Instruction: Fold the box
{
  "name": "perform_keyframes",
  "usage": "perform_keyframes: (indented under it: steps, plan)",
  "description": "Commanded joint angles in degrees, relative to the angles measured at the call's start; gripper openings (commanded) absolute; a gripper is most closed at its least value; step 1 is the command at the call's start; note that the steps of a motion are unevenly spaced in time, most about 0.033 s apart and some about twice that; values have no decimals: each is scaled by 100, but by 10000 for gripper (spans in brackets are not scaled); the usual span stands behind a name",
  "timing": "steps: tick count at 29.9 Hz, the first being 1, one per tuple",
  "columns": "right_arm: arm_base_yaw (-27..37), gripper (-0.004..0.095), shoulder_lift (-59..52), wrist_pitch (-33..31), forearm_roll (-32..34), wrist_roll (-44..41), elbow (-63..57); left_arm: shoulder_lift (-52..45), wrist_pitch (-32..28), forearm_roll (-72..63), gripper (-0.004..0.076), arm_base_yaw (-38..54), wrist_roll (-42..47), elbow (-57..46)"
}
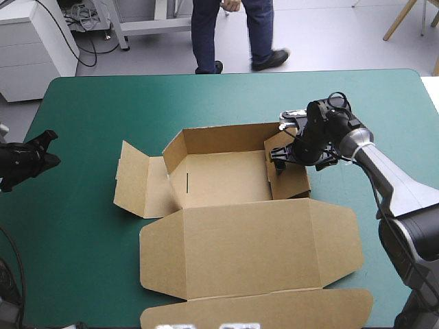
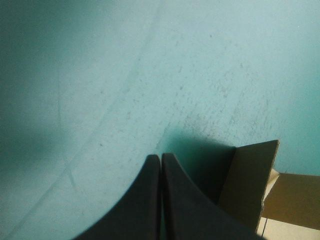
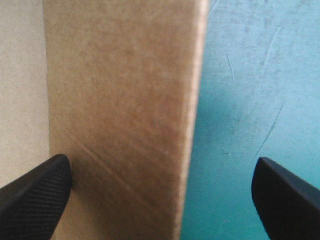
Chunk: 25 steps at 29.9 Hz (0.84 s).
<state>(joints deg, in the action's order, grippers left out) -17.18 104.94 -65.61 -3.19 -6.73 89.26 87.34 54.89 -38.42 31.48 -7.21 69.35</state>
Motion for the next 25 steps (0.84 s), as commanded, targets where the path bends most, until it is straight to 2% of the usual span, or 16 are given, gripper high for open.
perform_keyframes:
  steps: [1, 3, 6, 9, 10, 11, 20, 25]
  plan:
    - [17, 835, -190, 15, -24, 81, 151, -233, -123, -236, -10, 5, 18, 146]
    - [17, 758, -154, -57, -24, 81, 151, -233, -123, -236, -10, 5, 18, 146]
    - [17, 522, -91, -182, -24, 95, 151, -233, -126, -236, -10, 5, 18, 146]
    - [17, 172, -61, -229, -24, 137, 151, -233, -126, -236, -10, 5, 18, 146]
    - [17, 17, -61, -229, -24, 179, 165, -233, -126, -236, -10, 5, 18, 146]
    - [17, -13, -61, -229, -24, 198, 193, -233, -126, -236, -10, 5, 18, 146]
    - [17, 0, -263, -337, -52, 211, 642, -233, -126, -211, -10, 5, -14, 146]
    - [17, 0, -744, -337, -52, 234, 810, -233, -126, -161, -10, 5, -332, 146]
